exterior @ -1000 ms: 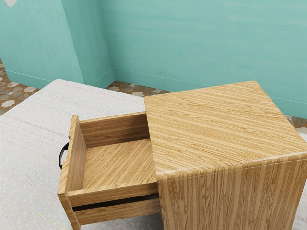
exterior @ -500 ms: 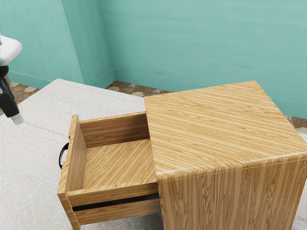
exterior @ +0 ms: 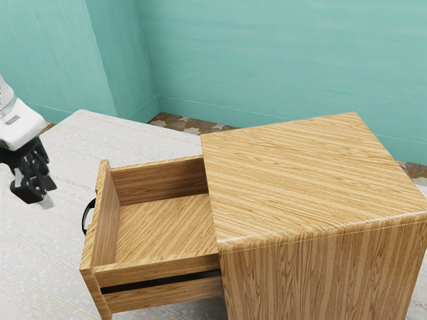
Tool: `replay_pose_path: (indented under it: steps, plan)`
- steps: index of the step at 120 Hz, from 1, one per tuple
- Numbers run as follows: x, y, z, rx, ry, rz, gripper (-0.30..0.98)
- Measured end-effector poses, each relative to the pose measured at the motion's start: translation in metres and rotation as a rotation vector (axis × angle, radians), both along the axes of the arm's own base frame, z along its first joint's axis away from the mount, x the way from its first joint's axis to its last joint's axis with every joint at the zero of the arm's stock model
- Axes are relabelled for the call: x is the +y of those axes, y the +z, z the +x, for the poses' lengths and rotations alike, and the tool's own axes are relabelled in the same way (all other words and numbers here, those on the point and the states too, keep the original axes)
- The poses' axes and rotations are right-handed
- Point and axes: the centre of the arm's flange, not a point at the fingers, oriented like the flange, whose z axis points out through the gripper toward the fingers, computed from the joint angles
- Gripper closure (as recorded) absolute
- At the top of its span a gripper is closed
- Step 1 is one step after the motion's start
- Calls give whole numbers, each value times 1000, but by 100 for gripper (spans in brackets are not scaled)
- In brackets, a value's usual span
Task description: Push the drawer handle with one arm to close the drawer
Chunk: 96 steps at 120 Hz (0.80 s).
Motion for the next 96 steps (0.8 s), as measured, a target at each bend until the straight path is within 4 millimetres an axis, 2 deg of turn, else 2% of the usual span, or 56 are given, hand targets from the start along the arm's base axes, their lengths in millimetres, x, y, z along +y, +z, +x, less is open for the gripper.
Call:
replay_pose_path:
  steps: [16,33,66,96]
  plan:
    - [6,-11,3,9,-40,-5,60]
    - [15,-29,4,36,-55,-4,71]
    - [12,-62,13,72,-112,6,77]
    - [-8,-82,35,92,-161,33,78]
